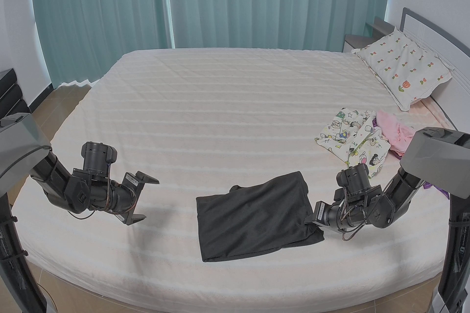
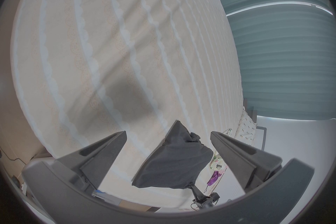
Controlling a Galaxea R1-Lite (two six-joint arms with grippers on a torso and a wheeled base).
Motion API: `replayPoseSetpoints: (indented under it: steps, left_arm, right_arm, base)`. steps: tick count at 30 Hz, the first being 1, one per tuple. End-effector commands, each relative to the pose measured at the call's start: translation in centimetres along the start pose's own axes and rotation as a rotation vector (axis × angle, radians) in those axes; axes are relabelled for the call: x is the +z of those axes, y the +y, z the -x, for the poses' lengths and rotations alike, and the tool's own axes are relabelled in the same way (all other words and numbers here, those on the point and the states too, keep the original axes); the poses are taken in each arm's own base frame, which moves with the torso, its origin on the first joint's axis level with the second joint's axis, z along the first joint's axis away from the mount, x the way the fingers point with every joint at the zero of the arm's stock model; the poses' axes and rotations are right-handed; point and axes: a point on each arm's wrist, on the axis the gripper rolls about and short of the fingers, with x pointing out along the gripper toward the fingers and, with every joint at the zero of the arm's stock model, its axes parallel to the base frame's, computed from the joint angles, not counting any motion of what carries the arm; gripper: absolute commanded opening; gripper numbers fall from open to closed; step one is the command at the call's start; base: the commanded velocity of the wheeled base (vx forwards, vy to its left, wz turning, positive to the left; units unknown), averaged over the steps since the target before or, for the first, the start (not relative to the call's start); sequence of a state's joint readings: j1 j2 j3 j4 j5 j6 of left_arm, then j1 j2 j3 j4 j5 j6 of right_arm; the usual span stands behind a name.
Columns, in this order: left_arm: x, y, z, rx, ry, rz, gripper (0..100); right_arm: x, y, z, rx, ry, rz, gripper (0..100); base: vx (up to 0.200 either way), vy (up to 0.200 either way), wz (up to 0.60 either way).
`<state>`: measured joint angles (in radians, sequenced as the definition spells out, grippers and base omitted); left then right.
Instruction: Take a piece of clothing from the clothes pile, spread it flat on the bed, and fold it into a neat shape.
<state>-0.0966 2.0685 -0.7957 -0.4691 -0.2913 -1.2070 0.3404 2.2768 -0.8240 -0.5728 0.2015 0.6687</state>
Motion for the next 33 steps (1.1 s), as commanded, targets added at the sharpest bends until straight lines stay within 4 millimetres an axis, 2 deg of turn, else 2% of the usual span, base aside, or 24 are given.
replayPoseSetpoints:
  steps: [1, 6, 11, 17, 25, 31, 32, 33]
  left_arm:
    - [0.0, 0.0, -0.1, 0.001, 0.001, 0.001, 100]
    - [0.1, 0.0, -0.1, 0.000, 0.001, 0.003, 100]
    - [0.0, 0.0, -0.1, 0.001, 0.001, 0.002, 100]
    - [0.0, 0.1, -0.1, 0.003, 0.001, 0.001, 100]
    - [0.0, 0.1, -0.1, 0.003, 0.001, 0.001, 100]
    - [0.0, 0.1, -0.1, 0.003, 0.001, 0.000, 100]
    - [0.0, 0.1, -0.1, 0.003, 0.001, 0.001, 100]
    - [0.0, 0.1, -0.1, 0.003, 0.001, 0.001, 100]
  right_arm:
    - [-0.2, 0.0, -0.1, -0.009, 0.011, 0.003, 0]
    - [-0.1, -0.1, 1.0, -0.051, 0.013, 0.008, 0]
    - [-0.5, -1.2, 2.5, -0.092, 0.044, 0.043, 0]
    - [-0.5, -2.1, 2.8, -0.123, 0.045, 0.047, 0]
    - [-0.7, -2.4, 2.6, -0.133, 0.054, 0.048, 0]
    - [-1.6, -3.0, 2.8, -0.160, 0.083, 0.073, 0]
    - [-1.6, -3.1, 2.8, -0.163, 0.083, 0.075, 100]
    - [-1.6, -3.1, 2.7, -0.169, 0.079, 0.078, 100]
  base:
    - [0.000, 0.000, 0.00]
    - [0.000, 0.000, 0.00]
    - [0.000, 0.000, 0.00]
    - [0.000, 0.000, 0.00]
    - [0.000, 0.000, 0.00]
    - [0.000, 0.000, 0.00]
    - [0.000, 0.000, 0.00]
    - [0.000, 0.000, 0.00]
